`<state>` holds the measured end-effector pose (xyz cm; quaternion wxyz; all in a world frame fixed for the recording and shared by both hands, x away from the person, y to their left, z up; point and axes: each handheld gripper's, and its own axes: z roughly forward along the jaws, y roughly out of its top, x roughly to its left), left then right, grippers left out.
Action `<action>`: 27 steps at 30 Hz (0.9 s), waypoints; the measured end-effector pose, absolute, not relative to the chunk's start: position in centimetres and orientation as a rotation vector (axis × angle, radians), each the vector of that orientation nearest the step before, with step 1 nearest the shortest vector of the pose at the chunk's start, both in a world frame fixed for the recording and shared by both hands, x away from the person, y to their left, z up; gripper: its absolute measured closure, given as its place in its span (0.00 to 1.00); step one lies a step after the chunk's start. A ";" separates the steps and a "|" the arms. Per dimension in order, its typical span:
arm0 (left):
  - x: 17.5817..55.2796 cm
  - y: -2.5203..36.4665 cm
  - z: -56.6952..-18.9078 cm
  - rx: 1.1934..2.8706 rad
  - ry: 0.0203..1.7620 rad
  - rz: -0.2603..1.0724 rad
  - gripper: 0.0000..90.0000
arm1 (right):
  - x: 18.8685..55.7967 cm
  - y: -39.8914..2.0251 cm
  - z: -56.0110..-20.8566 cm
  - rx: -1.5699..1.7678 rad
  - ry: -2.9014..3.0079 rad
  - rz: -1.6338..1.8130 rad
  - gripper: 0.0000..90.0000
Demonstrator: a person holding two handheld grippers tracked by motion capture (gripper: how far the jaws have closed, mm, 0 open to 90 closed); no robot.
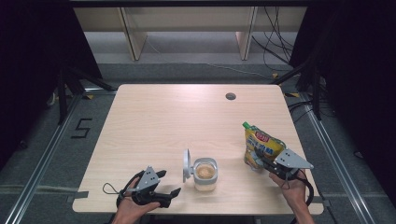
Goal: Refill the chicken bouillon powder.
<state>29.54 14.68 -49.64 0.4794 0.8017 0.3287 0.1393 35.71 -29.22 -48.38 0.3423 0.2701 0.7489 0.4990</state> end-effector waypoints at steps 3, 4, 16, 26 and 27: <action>29.6 14.7 -49.6 1.974 0.797 0.349 0.20 | 35.6 -29.4 -48.5 0.731 1.936 1.311 0.78; 29.6 14.7 -49.6 1.969 0.798 0.351 0.20 | 35.5 -29.4 -48.5 0.750 1.935 1.315 0.78; 29.6 14.7 -49.6 1.970 0.792 0.348 0.20 | 35.1 -29.7 -48.7 0.762 1.918 1.300 0.70; 29.6 14.7 -49.5 1.962 0.793 0.343 0.20 | 34.1 -30.2 -48.2 0.832 1.920 1.314 0.48; 29.6 14.8 -49.5 1.962 0.793 0.345 0.20 | 34.0 -30.3 -48.1 0.828 1.916 1.303 0.47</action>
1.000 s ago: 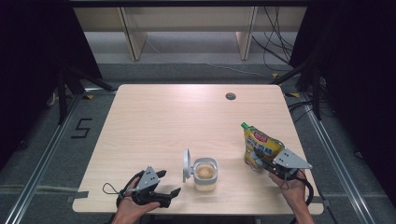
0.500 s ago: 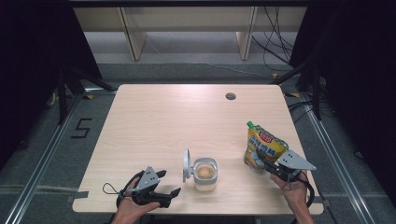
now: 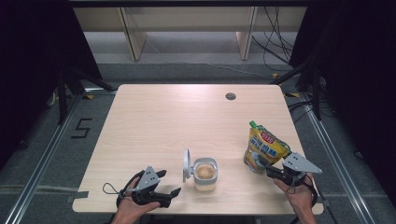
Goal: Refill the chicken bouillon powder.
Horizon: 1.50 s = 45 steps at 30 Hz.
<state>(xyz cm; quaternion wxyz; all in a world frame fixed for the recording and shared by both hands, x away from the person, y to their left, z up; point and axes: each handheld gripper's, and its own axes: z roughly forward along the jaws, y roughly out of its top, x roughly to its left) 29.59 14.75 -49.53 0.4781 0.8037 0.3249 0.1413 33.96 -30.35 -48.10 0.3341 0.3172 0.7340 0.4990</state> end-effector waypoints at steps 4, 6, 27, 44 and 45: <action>29.6 14.8 -49.5 1.963 0.791 0.345 0.20 | 32.9 -30.5 -47.6 0.987 1.922 1.306 0.37; 29.6 14.8 -49.5 1.963 0.792 0.344 0.20 | 32.4 -30.7 -47.3 1.010 1.920 1.281 0.36; 30.0 15.0 -49.5 1.959 0.790 0.361 0.20 | 27.7 -30.7 -46.7 1.073 1.993 1.227 0.26; 30.0 15.1 -49.6 1.961 0.808 0.348 0.20 | 25.1 -30.1 -47.0 1.099 2.098 1.193 0.24; 30.0 15.1 -49.6 1.962 0.807 0.351 0.20 | 25.0 -30.0 -47.0 1.096 2.099 1.192 0.24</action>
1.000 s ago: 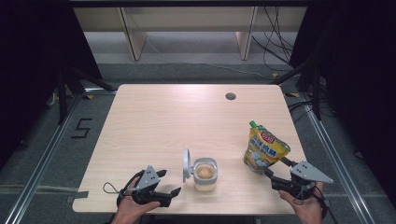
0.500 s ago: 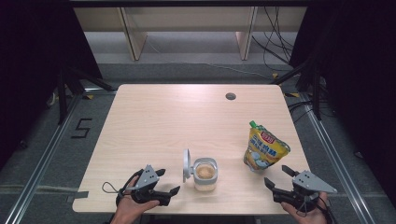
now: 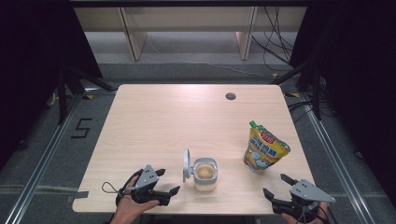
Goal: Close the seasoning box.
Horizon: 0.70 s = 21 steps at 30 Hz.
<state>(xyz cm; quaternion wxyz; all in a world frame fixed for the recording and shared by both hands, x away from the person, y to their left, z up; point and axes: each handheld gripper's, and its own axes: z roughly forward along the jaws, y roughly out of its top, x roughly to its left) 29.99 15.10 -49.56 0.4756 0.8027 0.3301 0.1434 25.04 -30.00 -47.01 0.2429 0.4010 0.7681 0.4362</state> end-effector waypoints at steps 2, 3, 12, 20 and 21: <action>30.0 15.1 -49.5 1.964 0.809 0.359 0.20 | 24.8 -30.0 -46.9 1.089 2.098 1.165 0.24; 30.0 15.1 -49.5 1.960 0.812 0.358 0.20 | 24.5 -29.8 -47.0 1.135 2.099 1.173 0.24; 30.1 15.3 -49.3 1.934 0.831 0.358 0.19 | 24.3 -30.0 -47.3 1.075 2.138 1.122 0.24; 29.9 15.6 -48.9 1.953 0.807 0.371 0.49 | 24.3 -30.1 -47.4 1.094 2.152 1.127 0.24; 29.8 15.6 -48.9 1.949 0.810 0.370 0.56 | 24.3 -30.2 -47.4 1.059 2.138 1.119 0.24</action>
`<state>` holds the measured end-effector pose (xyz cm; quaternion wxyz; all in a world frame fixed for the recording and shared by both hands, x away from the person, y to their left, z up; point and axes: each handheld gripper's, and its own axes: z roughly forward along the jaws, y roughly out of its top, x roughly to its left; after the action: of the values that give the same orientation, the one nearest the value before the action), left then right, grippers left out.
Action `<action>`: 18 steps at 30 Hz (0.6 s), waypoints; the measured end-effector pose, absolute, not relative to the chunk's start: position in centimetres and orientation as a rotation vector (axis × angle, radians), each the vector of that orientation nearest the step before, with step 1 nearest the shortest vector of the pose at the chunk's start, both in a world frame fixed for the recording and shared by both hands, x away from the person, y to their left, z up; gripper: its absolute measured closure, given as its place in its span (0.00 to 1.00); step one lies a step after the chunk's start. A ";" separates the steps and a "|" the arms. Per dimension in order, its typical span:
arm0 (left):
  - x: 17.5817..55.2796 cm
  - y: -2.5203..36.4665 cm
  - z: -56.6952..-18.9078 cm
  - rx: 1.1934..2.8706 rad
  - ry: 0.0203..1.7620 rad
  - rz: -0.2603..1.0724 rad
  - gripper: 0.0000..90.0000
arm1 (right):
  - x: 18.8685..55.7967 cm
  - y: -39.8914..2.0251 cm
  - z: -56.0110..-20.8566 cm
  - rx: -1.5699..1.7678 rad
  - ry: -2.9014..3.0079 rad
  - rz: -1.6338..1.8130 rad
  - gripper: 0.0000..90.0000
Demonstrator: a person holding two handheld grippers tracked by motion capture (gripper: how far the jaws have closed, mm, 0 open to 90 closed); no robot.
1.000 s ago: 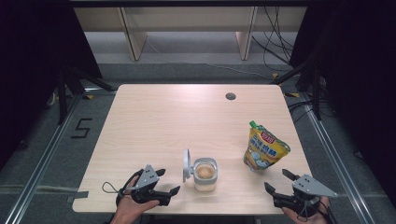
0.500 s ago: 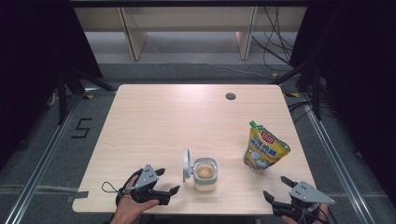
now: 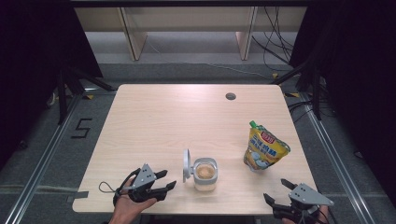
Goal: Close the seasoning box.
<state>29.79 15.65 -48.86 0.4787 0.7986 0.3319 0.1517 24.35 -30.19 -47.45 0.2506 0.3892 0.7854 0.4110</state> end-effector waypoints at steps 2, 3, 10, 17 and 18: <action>29.5 15.7 -48.4 1.959 0.794 0.398 0.73 | 24.3 -30.3 -47.5 1.053 2.134 1.119 0.24; 29.4 15.6 -48.2 1.938 0.794 0.411 0.79 | 24.2 -30.3 -47.4 1.061 2.132 1.109 0.24; 29.0 15.3 -46.5 1.932 0.751 0.446 0.99 | 24.2 -30.2 -47.5 1.076 2.142 1.112 0.25; 29.0 14.7 -45.3 1.949 0.708 0.430 0.99 | 24.1 -30.0 -47.6 1.102 2.159 1.119 0.25; 28.9 14.6 -45.1 1.941 0.716 0.434 0.99 | 24.1 -30.1 -47.6 1.101 2.156 1.120 0.25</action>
<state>28.92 14.63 -45.15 0.4915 0.7996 0.2951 0.1789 24.09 -30.05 -47.56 0.2348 0.4012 0.7857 0.4081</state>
